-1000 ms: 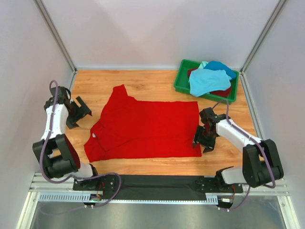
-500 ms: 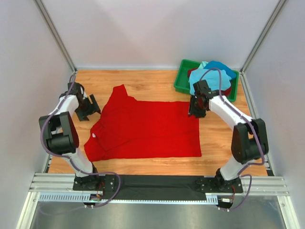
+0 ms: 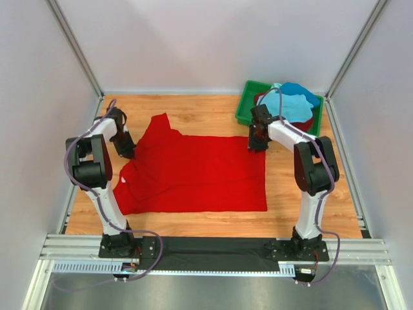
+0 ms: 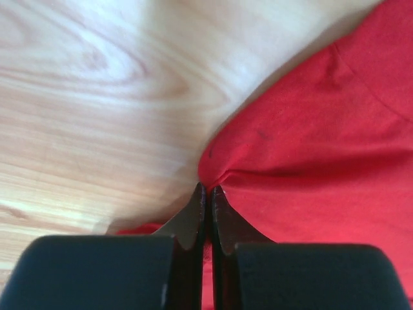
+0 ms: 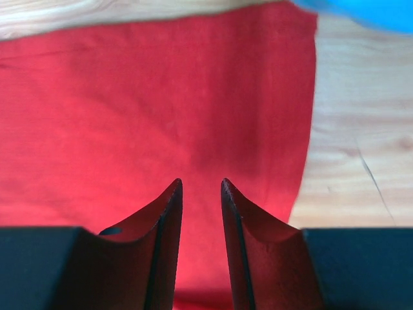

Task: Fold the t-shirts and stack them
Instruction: Fold the tshirt

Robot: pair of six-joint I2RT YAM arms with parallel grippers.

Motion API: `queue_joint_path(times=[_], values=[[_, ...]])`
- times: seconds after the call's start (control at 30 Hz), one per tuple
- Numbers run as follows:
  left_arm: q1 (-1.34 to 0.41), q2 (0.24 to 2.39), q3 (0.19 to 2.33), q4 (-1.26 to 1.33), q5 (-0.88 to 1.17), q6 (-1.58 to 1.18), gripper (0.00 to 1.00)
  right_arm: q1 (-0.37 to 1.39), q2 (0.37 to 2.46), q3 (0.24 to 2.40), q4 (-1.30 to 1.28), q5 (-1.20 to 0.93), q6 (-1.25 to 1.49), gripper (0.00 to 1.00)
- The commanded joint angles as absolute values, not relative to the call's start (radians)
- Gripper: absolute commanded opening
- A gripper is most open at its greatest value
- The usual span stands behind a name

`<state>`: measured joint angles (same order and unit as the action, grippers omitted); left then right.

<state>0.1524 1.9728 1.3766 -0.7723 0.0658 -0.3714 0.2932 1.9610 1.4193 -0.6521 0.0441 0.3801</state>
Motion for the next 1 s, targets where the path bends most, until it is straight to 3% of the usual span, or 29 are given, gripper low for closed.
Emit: queue_joint_path(times=[0.0,0.37,0.47,0.5,0.63,0.73,0.77,0.9,0.97], values=[[0.156,2.032,1.462,-0.801,-0.029,-0.380,0.00,0.305,2.022,1.494,-0.578,0.058,0.350,0.32],[0.169,2.095,1.627,-0.824,-0.139,-0.380,0.00,0.356,2.284,1.873,-0.736,0.109,0.347,0.34],[0.170,2.062,1.670,-0.880,-0.210,-0.403,0.28,0.359,2.289,1.971,-0.807,0.118,0.327,0.39],[0.170,2.009,1.663,-0.893,-0.219,-0.416,0.49,0.360,2.281,2.012,-0.859,0.127,0.321,0.41],[0.169,1.814,1.551,-0.940,-0.256,-0.463,0.82,0.367,2.167,2.051,-1.051,0.153,0.330,0.58],[0.170,1.650,1.427,-0.982,-0.270,-0.494,0.84,0.368,2.042,1.920,-1.080,0.106,0.351,0.64],[0.170,1.613,1.369,-0.992,-0.265,-0.498,0.82,0.370,1.946,1.788,-1.074,0.057,0.366,0.65],[0.172,1.415,1.203,-1.035,-0.197,-0.544,0.51,0.396,1.720,1.472,-0.990,-0.099,0.357,0.64],[0.172,1.367,1.101,-1.011,-0.066,-0.548,0.47,0.403,1.604,1.314,-0.956,-0.188,0.357,0.63]])
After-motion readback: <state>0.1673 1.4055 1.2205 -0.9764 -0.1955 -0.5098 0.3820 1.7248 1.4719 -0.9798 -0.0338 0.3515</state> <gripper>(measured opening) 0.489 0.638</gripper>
